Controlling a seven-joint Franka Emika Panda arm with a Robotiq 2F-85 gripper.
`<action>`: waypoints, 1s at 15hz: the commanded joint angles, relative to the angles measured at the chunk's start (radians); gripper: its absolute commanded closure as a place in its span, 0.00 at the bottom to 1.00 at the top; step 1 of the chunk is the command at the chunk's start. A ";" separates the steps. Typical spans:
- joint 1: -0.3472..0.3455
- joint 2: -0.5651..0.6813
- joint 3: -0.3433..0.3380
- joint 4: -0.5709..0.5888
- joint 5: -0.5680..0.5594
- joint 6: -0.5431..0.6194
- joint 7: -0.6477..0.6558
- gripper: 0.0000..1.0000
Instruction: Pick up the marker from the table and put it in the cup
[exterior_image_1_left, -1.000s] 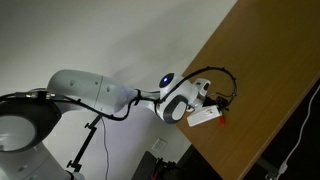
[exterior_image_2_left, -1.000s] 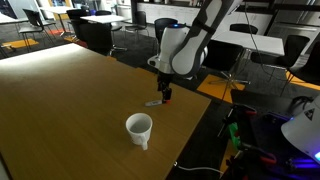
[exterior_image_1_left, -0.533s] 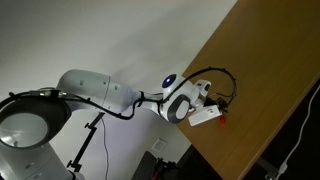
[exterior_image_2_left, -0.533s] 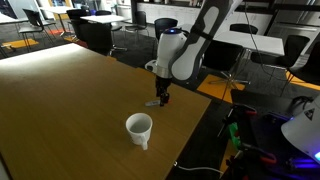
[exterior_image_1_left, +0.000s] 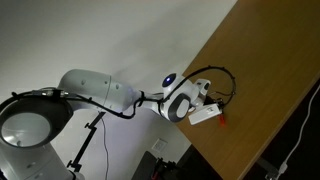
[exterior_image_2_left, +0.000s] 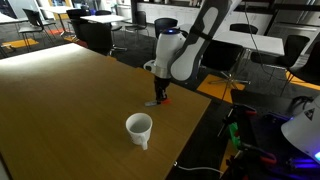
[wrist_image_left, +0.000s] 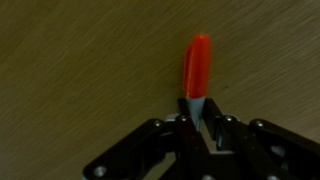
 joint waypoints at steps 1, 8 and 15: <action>-0.022 0.006 0.019 0.017 -0.030 -0.007 0.039 0.95; -0.109 -0.048 0.088 -0.012 0.001 -0.018 0.015 0.95; -0.246 -0.174 0.175 -0.021 0.079 -0.067 0.039 0.95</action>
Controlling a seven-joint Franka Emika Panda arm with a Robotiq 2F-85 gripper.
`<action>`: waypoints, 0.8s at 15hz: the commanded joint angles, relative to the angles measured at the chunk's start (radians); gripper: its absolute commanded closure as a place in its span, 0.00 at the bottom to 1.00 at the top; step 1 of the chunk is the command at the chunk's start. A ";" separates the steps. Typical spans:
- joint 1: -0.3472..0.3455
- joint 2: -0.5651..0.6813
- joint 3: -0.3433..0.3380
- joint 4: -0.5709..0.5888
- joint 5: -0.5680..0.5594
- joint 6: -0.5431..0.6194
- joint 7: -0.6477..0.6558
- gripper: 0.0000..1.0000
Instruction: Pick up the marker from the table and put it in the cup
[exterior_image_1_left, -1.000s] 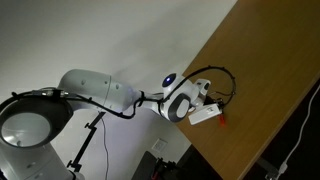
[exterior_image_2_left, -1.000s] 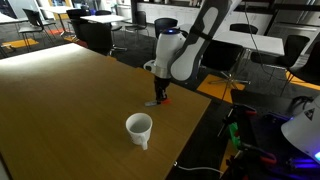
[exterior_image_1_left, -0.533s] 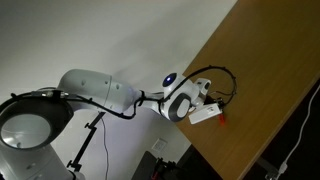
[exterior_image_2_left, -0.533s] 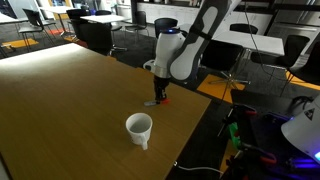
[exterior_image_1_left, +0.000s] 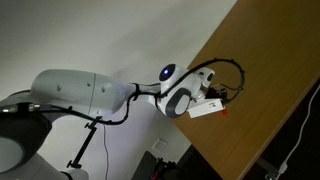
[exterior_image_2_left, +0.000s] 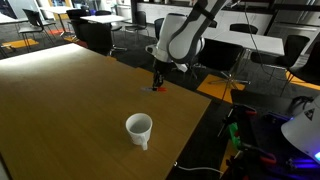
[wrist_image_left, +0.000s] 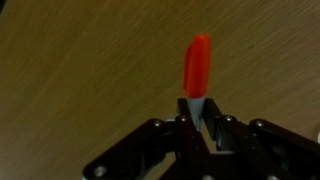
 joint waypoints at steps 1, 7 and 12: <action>0.020 -0.113 -0.030 -0.022 0.034 -0.095 0.067 0.95; 0.151 -0.197 -0.105 0.010 0.035 -0.273 0.207 0.95; 0.257 -0.197 -0.091 0.065 0.088 -0.335 0.321 0.95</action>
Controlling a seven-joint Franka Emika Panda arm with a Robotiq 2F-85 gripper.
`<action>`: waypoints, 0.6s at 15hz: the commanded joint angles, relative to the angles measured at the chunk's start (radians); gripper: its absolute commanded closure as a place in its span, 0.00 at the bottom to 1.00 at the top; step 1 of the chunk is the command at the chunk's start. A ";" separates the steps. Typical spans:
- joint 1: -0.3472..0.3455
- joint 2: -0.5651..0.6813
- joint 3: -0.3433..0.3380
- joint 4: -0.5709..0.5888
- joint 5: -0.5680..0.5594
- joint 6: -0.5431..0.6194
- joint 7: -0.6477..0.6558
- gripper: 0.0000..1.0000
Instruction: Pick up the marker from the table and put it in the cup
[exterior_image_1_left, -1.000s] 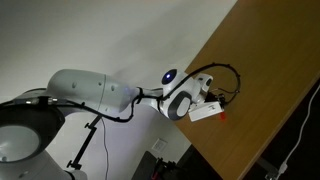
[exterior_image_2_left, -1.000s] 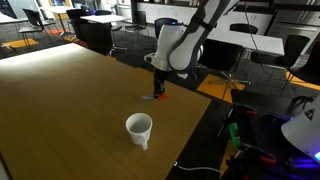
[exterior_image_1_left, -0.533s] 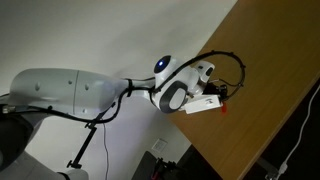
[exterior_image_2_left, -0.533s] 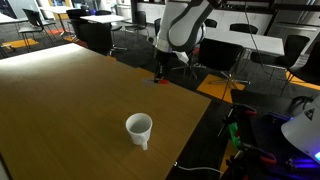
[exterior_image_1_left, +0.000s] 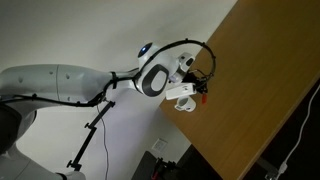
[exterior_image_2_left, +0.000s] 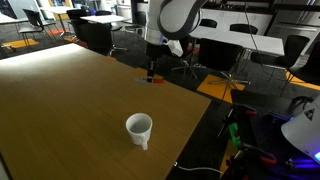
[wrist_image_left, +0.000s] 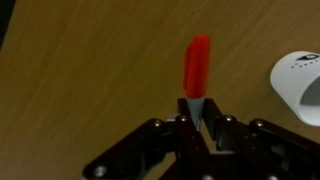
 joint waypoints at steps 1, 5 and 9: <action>0.091 -0.006 -0.016 0.043 0.035 -0.052 0.103 0.95; 0.195 0.009 -0.046 0.077 0.002 -0.050 0.268 0.95; 0.196 0.006 -0.038 0.057 0.022 -0.020 0.237 0.79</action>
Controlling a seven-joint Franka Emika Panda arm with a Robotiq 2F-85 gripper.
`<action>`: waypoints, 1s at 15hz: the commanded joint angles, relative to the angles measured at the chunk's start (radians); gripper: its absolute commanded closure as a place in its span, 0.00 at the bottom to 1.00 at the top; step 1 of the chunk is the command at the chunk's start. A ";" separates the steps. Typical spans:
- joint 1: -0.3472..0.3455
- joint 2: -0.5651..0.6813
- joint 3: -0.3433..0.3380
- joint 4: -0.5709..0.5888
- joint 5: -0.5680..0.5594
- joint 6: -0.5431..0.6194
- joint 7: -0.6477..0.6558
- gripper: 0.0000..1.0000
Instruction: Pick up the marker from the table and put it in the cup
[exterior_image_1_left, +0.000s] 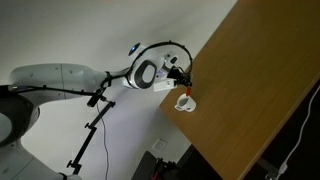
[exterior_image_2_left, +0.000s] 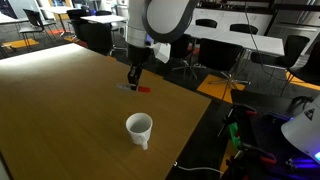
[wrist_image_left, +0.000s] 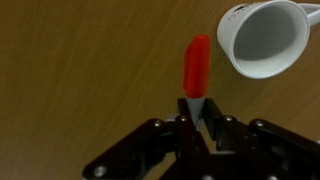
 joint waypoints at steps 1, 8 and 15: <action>0.012 0.000 -0.013 0.002 0.007 -0.003 -0.003 0.95; -0.123 0.036 0.157 0.021 0.223 0.077 -0.351 0.95; -0.246 0.033 0.295 0.034 0.425 0.072 -0.690 0.95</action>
